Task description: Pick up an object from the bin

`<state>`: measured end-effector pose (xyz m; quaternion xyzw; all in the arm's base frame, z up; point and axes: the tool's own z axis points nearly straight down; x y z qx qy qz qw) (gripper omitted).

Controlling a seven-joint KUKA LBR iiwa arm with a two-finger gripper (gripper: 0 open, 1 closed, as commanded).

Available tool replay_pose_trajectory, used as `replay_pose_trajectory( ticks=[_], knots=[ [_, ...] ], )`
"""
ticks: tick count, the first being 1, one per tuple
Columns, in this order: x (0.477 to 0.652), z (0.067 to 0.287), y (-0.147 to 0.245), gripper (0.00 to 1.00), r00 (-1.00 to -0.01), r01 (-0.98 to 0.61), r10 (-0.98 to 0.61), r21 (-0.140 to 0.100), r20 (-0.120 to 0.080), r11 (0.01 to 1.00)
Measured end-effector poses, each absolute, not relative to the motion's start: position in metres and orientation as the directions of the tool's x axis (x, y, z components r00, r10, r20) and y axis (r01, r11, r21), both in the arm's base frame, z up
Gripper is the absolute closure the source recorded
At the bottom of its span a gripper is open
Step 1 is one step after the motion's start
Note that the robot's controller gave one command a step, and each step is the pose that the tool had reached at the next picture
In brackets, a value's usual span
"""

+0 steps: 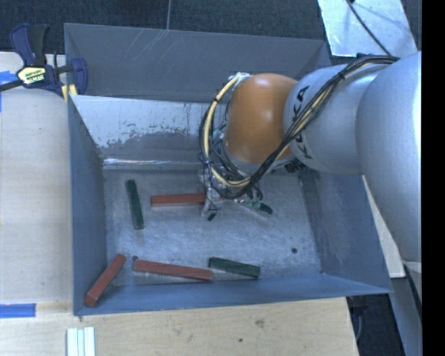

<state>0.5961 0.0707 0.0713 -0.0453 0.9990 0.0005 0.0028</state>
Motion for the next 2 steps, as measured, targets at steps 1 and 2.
replay_pose_trajectory(
  ticks=[1,2],
  knots=[
    [0.609,0.200,0.078,1.00,-0.995,-0.094,-0.094,0.000,-0.013,0.996],
    [0.607,0.268,0.095,1.00,-0.971,-0.237,-0.237,-0.001,-0.011,0.971]
  ],
)
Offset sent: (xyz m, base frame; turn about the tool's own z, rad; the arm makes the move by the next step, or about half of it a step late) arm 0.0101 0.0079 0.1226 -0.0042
